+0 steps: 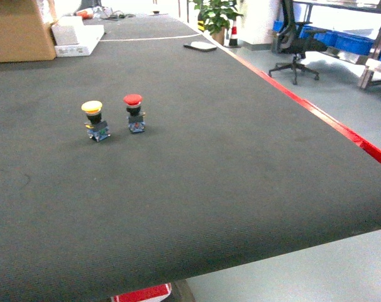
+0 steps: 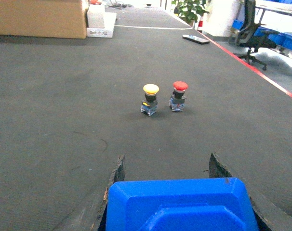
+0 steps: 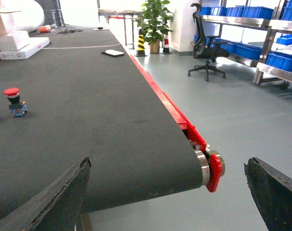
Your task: Pick blue part to blue bin on bottom shelf
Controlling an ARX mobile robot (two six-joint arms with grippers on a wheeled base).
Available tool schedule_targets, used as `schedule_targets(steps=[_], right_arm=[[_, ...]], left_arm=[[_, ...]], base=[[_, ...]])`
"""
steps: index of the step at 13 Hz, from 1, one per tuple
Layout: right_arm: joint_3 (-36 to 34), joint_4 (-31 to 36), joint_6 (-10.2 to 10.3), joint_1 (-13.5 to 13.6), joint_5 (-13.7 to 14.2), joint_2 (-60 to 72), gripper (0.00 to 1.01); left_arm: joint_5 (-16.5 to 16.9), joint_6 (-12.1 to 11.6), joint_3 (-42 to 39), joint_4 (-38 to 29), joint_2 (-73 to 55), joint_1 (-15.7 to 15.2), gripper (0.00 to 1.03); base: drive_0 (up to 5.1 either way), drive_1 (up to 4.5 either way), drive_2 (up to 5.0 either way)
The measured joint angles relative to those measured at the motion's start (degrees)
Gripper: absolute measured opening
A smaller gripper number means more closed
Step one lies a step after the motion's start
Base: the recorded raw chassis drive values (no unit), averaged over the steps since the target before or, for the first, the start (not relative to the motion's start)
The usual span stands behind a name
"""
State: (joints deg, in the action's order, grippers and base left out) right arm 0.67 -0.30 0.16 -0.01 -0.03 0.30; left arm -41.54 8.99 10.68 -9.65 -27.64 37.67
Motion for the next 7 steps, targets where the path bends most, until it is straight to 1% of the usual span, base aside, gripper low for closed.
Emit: schedule_targets(steps=[7], right_arm=[[0.0, 0.0, 0.0, 0.0, 0.0, 0.0, 0.98]], left_arm=[[0.0, 0.0, 0.0, 0.0, 0.0, 0.0, 0.43]], base=[[-1.6, -1.63, -1.6]])
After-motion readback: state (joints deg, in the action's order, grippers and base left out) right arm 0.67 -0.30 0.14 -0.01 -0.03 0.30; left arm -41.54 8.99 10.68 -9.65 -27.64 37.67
